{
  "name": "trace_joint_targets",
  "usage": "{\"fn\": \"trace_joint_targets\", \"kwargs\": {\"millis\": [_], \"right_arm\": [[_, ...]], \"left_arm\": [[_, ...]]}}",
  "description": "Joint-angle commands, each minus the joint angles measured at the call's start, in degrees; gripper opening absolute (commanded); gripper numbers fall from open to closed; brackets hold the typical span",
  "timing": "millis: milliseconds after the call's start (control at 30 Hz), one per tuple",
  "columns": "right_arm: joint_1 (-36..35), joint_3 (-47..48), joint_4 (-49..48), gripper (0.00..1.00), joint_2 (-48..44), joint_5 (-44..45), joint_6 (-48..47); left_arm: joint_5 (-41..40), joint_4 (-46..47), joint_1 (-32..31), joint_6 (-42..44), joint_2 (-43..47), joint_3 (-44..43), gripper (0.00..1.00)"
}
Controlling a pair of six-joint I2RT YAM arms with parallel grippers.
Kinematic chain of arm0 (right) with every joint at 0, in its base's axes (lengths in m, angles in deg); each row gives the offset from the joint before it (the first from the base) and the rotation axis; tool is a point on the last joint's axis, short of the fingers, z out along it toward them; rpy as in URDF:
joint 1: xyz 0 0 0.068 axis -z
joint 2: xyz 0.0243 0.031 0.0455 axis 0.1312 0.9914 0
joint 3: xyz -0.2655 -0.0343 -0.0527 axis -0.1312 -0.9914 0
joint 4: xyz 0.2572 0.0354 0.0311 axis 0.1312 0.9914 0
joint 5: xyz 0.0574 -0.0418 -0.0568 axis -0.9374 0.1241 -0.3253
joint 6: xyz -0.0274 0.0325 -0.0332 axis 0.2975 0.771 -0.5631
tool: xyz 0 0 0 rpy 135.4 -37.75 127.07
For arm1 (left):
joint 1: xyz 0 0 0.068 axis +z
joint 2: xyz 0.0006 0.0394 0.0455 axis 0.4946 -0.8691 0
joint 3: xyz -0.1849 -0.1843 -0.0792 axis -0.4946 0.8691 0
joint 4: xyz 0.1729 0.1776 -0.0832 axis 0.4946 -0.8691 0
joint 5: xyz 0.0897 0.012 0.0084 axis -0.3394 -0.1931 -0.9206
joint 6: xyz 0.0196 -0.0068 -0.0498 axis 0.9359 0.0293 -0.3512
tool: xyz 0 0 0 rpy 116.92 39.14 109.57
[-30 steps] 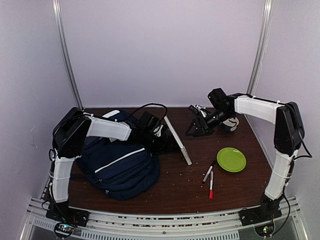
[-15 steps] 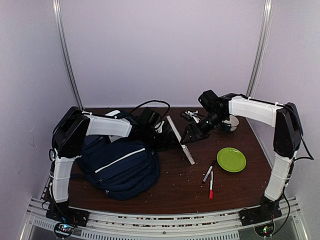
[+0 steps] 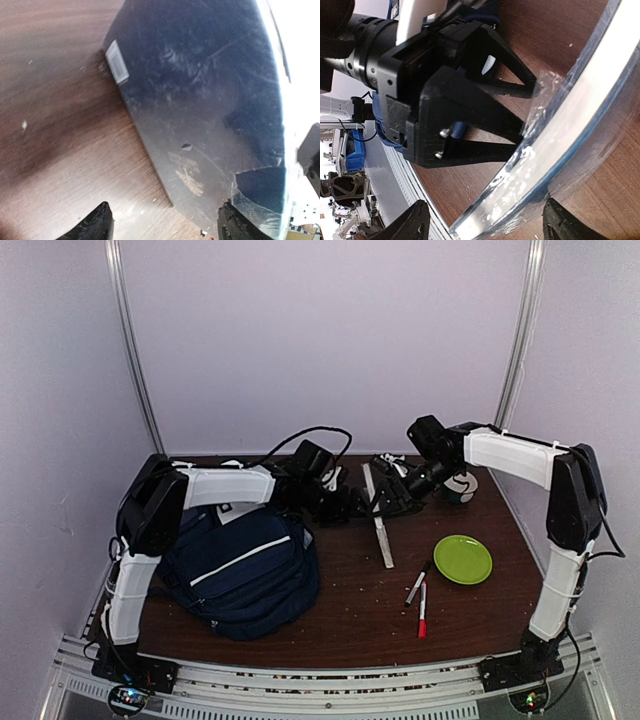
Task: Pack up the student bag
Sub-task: Pick up the book from the center of the board.
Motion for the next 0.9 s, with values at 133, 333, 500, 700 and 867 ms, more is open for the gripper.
{"fn": "trace_joint_targets", "kwargs": {"millis": [133, 333, 500, 700, 867], "right_arm": [[5.39, -2.85, -0.43, 0.78, -0.08, 1.78, 0.33], [11.11, -4.71, -1.51, 0.75, -1.22, 0.15, 1.54], [15.34, -5.89, -2.66, 0.66, -0.87, -0.52, 3.2], [17.36, -3.99, -1.92, 0.46, 4.91, -12.94, 2.73], [17.95, -3.6, -3.18, 0.4, 7.55, -14.52, 4.47]], "left_arm": [[3.34, 2.13, -2.34, 1.03, -4.28, -9.77, 0.74], [3.86, 1.77, -3.11, 1.04, -5.59, -11.62, 0.74], [3.68, 1.84, -3.15, 1.26, -5.51, -10.69, 0.74], [3.63, 2.29, -3.07, 0.99, -5.58, -8.97, 0.74], [3.2, 3.14, -3.07, 1.02, -3.93, -5.91, 0.74]]}}
